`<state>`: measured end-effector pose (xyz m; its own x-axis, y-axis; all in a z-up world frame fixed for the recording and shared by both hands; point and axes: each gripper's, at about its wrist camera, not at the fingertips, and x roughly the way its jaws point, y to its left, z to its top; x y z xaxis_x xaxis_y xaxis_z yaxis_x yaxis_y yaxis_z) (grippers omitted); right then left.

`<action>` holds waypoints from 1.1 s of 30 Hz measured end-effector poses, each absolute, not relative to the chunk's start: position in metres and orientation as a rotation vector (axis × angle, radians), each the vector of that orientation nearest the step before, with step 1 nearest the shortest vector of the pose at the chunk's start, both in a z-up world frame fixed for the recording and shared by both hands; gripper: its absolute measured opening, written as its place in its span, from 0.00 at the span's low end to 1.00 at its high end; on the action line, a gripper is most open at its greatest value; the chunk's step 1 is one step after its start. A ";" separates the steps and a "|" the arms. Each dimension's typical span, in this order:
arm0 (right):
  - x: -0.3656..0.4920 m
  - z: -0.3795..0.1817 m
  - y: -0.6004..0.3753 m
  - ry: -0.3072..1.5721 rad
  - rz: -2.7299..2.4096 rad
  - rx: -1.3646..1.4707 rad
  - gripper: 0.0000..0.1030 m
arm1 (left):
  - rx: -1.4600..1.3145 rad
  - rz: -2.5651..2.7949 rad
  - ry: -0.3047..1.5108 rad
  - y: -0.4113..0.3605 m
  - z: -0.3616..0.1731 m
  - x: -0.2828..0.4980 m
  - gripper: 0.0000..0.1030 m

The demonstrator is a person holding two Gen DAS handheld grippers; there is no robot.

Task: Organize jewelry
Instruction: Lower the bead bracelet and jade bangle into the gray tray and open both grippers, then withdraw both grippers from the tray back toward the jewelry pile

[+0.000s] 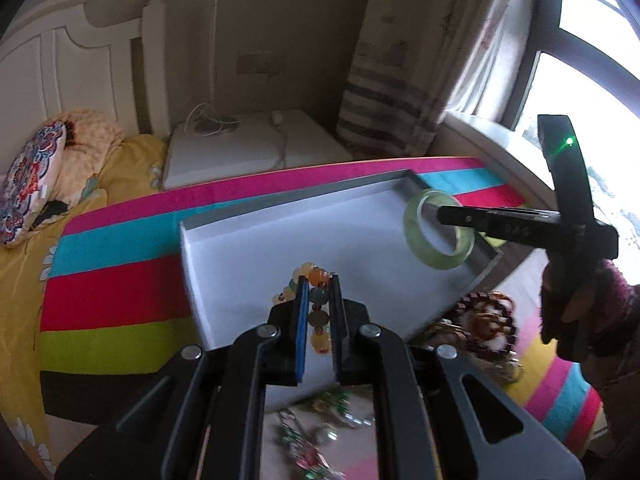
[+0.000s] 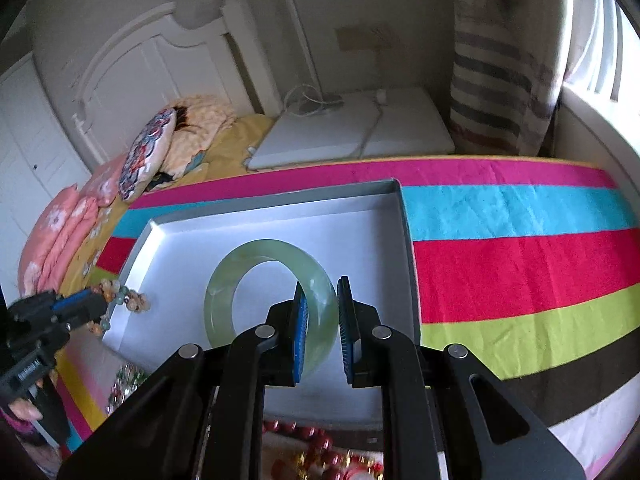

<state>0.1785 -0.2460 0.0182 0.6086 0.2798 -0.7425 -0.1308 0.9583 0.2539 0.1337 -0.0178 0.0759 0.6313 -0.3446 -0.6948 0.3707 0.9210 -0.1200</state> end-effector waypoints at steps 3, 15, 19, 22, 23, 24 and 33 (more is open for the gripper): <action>0.192 0.002 -0.248 0.958 0.194 0.174 0.21 | 0.033 -0.369 0.819 -0.013 0.064 0.146 0.19; 0.138 0.000 -0.234 0.972 0.324 0.030 0.38 | 0.104 -0.304 0.925 -0.019 0.036 0.137 0.61; 0.108 -0.001 -0.232 0.937 0.314 -0.012 0.40 | 0.061 -0.323 0.898 -0.024 0.027 0.108 0.62; 0.086 -0.001 -0.232 0.932 0.295 -0.014 0.42 | 0.065 -0.322 0.898 -0.027 0.025 0.089 0.62; 0.076 -0.002 -0.233 0.932 0.289 -0.012 0.42 | 0.068 -0.326 0.899 -0.028 0.024 0.082 0.62; 0.066 -0.002 -0.233 0.931 0.284 -0.010 0.42 | 0.070 -0.329 0.899 -0.029 0.024 0.077 0.63; -0.014 -0.003 -0.241 0.894 0.271 0.006 0.43 | 0.105 -0.346 0.874 -0.038 0.022 0.001 0.66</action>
